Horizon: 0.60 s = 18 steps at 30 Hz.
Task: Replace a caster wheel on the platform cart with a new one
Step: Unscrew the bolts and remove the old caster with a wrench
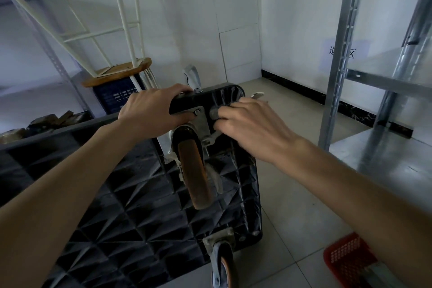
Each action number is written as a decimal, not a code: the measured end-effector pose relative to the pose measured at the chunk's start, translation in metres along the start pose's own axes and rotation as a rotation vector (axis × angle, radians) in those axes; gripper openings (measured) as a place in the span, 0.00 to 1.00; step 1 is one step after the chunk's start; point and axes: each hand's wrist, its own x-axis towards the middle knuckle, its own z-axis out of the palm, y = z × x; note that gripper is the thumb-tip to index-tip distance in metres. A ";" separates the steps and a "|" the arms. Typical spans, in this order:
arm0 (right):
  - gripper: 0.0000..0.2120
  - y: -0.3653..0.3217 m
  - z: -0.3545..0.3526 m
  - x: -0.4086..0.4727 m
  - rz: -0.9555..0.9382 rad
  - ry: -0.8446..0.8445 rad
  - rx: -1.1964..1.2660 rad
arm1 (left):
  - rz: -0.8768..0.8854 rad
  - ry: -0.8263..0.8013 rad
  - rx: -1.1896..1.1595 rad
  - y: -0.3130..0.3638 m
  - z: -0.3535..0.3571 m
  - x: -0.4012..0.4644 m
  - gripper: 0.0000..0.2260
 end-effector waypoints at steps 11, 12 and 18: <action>0.07 -0.001 0.062 -0.034 0.388 0.128 0.510 | -0.008 -0.003 0.019 0.002 -0.001 -0.001 0.27; 0.07 -0.004 0.066 -0.033 0.407 0.144 0.534 | -0.010 -0.005 0.017 0.002 -0.002 -0.001 0.27; 0.07 -0.012 0.089 -0.042 0.497 0.218 0.674 | -0.020 -0.013 0.026 0.003 -0.001 0.000 0.27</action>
